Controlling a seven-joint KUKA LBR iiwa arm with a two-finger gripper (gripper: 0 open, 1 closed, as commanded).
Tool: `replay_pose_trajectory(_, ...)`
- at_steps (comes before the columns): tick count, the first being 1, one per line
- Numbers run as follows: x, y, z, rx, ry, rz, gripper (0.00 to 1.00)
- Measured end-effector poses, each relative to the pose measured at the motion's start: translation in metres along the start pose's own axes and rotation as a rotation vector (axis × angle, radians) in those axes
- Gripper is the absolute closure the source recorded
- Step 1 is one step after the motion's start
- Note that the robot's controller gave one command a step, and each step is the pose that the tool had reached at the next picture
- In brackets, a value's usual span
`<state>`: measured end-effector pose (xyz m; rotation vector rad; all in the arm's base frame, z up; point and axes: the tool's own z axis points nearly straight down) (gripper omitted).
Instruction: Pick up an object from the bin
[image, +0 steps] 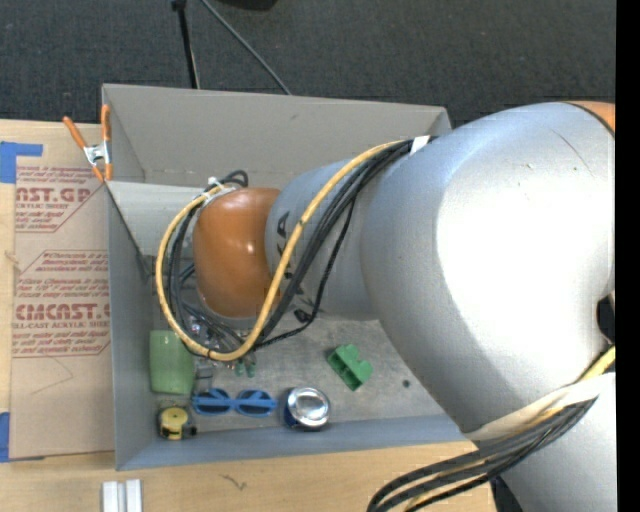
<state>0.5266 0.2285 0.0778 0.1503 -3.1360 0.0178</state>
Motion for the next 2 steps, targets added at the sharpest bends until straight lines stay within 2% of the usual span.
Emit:
replay_pose_trajectory(1,-0.009,0.003,0.005,0.011,0.007,0.005,1.00)
replay_pose_trajectory(2,-0.005,0.009,-0.160,-0.014,-0.014,-0.037,1.00)
